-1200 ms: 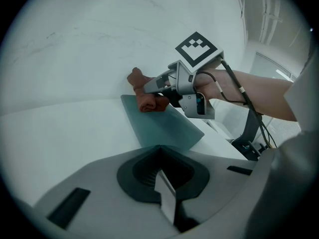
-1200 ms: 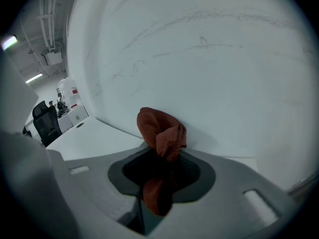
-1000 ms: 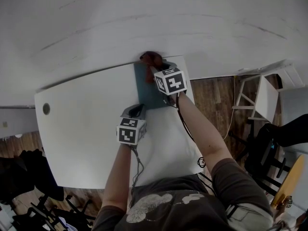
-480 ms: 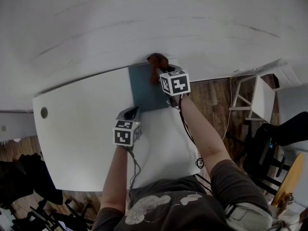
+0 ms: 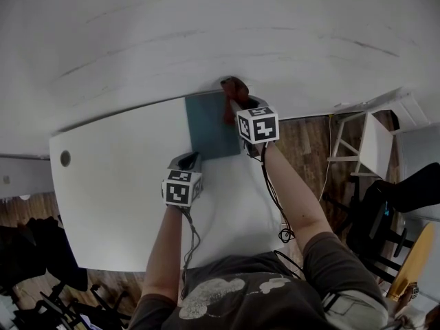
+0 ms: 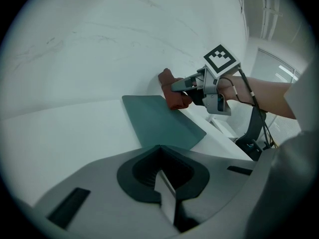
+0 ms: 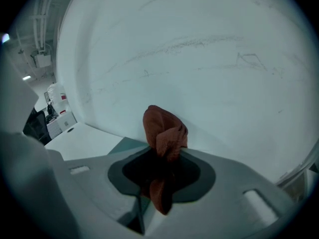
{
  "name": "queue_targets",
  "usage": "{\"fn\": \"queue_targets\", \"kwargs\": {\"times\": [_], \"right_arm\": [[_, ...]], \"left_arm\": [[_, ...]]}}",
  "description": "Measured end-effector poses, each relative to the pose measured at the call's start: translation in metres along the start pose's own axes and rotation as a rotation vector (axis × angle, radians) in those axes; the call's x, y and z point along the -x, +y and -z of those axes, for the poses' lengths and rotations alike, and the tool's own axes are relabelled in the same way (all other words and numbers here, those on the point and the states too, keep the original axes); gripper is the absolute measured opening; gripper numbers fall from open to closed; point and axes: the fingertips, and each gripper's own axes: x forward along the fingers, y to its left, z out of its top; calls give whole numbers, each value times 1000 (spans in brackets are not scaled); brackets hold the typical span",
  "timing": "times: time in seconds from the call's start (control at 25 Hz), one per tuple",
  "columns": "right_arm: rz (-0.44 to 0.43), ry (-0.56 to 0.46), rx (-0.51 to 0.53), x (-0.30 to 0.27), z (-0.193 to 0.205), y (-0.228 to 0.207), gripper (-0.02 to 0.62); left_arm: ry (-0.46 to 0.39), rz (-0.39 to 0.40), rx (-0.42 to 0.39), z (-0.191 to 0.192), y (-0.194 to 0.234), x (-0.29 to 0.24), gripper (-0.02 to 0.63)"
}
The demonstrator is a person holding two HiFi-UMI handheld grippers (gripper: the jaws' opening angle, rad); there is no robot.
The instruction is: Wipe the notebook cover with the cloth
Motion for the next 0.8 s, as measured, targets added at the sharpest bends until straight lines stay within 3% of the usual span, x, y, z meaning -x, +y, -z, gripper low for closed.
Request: {"fn": "queue_targets", "kwargs": {"times": [0.32,0.8], "right_arm": [[-143,-10,77,8,-7,65,107],[-311,53,17,-4,5,135,107]], "left_arm": [[1,1,-20,-1,0,0,6],[-17,7,-22,-2,0,3,6]]}}
